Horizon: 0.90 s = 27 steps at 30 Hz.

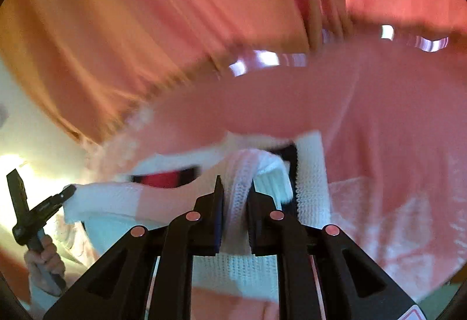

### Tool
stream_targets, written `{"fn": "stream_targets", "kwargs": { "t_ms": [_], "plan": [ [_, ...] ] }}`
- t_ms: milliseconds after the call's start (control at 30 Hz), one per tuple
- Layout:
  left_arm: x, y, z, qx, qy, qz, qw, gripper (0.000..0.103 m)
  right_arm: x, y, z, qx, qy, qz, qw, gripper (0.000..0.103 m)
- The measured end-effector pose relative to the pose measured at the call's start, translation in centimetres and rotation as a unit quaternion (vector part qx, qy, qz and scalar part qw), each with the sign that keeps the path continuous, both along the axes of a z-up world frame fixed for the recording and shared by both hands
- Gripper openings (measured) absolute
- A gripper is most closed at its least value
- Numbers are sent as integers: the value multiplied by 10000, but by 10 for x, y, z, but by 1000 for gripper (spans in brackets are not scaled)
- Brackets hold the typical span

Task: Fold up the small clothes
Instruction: 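Grasp the sweater hem with the right gripper while the left gripper grasps the hem too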

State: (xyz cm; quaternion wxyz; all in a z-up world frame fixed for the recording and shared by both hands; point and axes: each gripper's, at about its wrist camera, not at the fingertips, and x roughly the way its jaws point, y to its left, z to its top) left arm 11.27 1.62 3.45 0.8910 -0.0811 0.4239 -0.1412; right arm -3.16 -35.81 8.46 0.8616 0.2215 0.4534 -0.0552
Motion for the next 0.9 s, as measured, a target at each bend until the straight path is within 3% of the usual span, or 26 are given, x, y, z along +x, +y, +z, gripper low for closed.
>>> {"fn": "stream_targets", "kwargs": {
  "t_ms": [100, 200, 267, 300, 400, 467, 567, 667, 733, 800, 833, 867, 900],
  "plan": [
    [38, -9, -51, 137, 390, 12, 9991, 9, 35, -11, -42, 38, 570, -67, 9983, 24],
    [44, 12, -66, -270, 461, 140, 9985, 24, 35, -17, -37, 117, 409, -41, 9991, 37],
    [37, 28, -57, -589, 311, 302, 9973, 62, 25, -19, -21, 15, 60, -50, 10000, 63],
    [31, 33, -48, -713, 93, 221, 9972, 65, 19, -20, -12, -6, -115, -54, 9999, 65],
    [9, 33, -30, -343, -521, -141, 9980, 75, 14, -20, -12, 8, -63, 9, 10000, 65],
    [-4, 26, -25, -86, -690, -587, 9959, 83, 9, -15, -17, 19, 19, 83, 10000, 65],
    [-20, 13, -31, 397, -1045, -1130, 9873, 91, 6, -2, -25, -351, 162, 243, 9990, 69],
    [-13, -7, -47, 1038, -1111, -1234, 9806, 91, 19, 3, -35, -784, 423, 317, 9955, 71],
    [7, -24, -56, 1074, -966, -1284, 9812, 91, 33, 3, -46, -823, 640, 319, 9940, 71],
    [32, -38, -70, 1162, -555, -1275, 9834, 89, 44, 5, -61, -865, 946, 350, 9911, 71],
    [39, -38, -76, 1120, -408, -1218, 9854, 71, 47, 6, -67, -842, 1043, 357, 9903, 71],
    [48, -38, -84, 1045, -151, -1139, 9879, 41, 50, 7, -75, -787, 1151, 379, 9895, 59],
    [59, -34, -93, 853, 294, -1015, 9907, 22, 51, 10, -79, -728, 1210, 439, 9890, 37]
  ]
}}
